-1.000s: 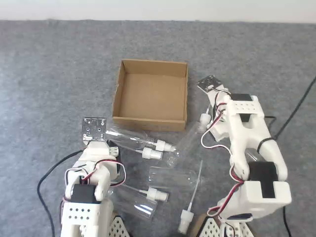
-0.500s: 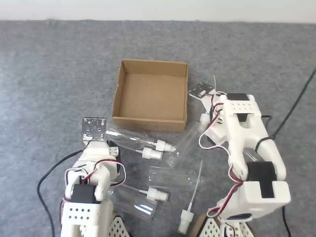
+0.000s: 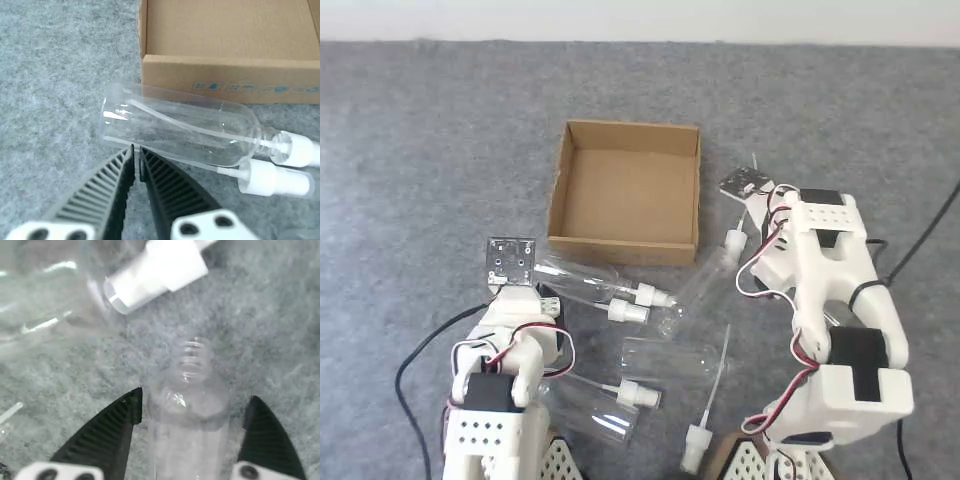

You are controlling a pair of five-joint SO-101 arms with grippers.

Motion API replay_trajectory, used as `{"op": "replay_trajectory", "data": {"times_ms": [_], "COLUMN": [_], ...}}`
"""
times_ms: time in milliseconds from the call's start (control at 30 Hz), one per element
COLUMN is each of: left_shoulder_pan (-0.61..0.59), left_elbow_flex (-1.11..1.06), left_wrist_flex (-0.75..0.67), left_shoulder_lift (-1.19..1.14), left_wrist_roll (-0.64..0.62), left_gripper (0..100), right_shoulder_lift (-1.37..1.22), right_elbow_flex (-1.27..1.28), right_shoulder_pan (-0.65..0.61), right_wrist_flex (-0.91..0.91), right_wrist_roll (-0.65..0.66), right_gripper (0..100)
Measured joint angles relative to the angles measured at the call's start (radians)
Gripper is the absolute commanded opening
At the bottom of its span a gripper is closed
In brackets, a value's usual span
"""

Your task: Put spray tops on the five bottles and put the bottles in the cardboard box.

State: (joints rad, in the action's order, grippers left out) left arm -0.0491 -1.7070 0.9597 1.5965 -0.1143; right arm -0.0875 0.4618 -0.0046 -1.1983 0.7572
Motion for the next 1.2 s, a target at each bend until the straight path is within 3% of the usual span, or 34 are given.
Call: {"op": "replay_trajectory", "data": {"times_ms": [333, 567, 1033, 1200], "left_shoulder_pan": [0.0, 0.0, 0.0, 0.0], "left_elbow_flex": [0.0, 0.0, 0.0, 0.0], "left_wrist_flex": [0.0, 0.0, 0.0, 0.0], "left_shoulder_lift": [0.0, 0.0, 0.0, 0.0], "left_wrist_roll": [0.0, 0.0, 0.0, 0.0], "left_gripper": [1, 1, 1, 1], "right_shoulder_lift": [0.0, 0.0, 0.0, 0.0], "right_elbow_flex": [0.0, 0.0, 0.0, 0.0], "right_shoulder_pan": [0.002, 0.002, 0.002, -0.003], "right_wrist_flex": [0.0, 0.0, 0.0, -0.098], "right_wrist_roll": [0.081, 0.081, 0.081, 0.081], "right_gripper": [22.9, 7.5, 7.0, 7.0]}}
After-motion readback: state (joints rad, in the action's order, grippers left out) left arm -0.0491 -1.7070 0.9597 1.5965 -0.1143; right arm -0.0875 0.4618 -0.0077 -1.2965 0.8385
